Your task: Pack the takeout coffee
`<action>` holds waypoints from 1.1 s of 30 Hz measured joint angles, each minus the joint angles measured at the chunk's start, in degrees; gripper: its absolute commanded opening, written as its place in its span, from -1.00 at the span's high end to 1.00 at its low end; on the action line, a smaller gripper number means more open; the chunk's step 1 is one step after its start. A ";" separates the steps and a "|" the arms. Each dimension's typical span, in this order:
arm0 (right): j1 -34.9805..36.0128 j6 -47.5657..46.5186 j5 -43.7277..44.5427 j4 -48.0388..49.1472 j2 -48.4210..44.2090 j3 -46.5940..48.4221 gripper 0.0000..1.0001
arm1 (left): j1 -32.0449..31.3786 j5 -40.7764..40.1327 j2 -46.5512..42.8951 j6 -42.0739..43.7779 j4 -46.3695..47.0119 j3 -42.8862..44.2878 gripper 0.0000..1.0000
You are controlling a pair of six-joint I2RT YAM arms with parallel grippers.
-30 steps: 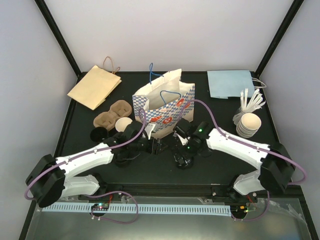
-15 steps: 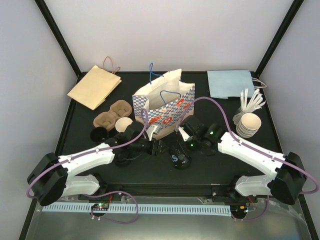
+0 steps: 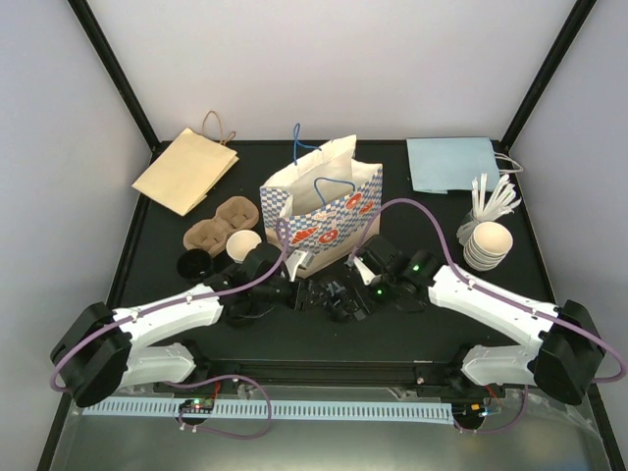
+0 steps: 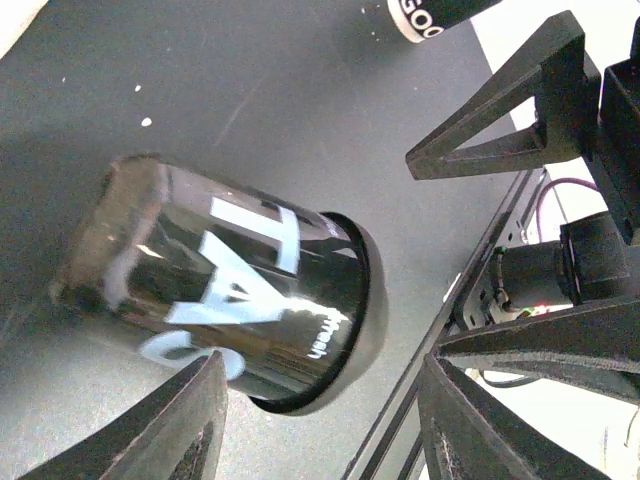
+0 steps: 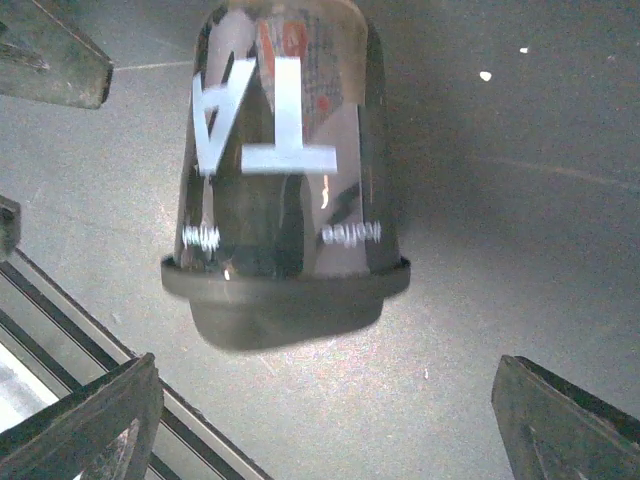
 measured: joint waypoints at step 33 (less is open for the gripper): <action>-0.07 10.69 8.68 23.52 -22.10 -20.50 -0.71 | -15.17 -23.06 -4.20 11.26 -15.34 4.72 -0.56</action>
